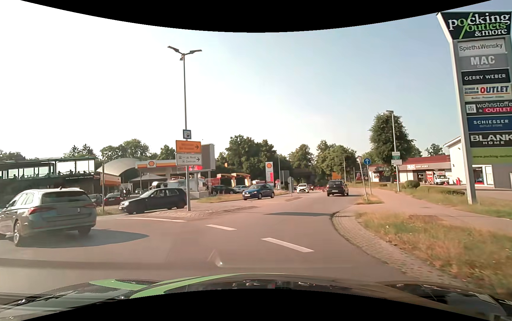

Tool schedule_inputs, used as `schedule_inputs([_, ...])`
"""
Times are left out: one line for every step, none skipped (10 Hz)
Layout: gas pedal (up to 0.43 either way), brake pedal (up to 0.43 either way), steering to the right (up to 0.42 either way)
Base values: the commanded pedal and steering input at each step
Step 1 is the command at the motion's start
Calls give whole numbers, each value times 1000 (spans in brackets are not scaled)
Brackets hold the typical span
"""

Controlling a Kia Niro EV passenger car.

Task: Follow the waypoints while adhering to traffic rules and regulations

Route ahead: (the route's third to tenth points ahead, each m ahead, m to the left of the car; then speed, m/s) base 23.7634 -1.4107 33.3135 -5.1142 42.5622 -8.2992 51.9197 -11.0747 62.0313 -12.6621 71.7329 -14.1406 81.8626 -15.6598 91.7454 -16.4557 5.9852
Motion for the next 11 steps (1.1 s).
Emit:
schedule_inputs([130,0,-38])
schedule_inputs([130,0,-10])
schedule_inputs([150,0,18])
schedule_inputs([150,0,43])
schedule_inputs([157,0,61])
schedule_inputs([169,0,78])
schedule_inputs([177,0,91])
schedule_inputs([189,0,105])
schedule_inputs([189,0,135])
schedule_inputs([189,0,156])
schedule_inputs([189,0,170])
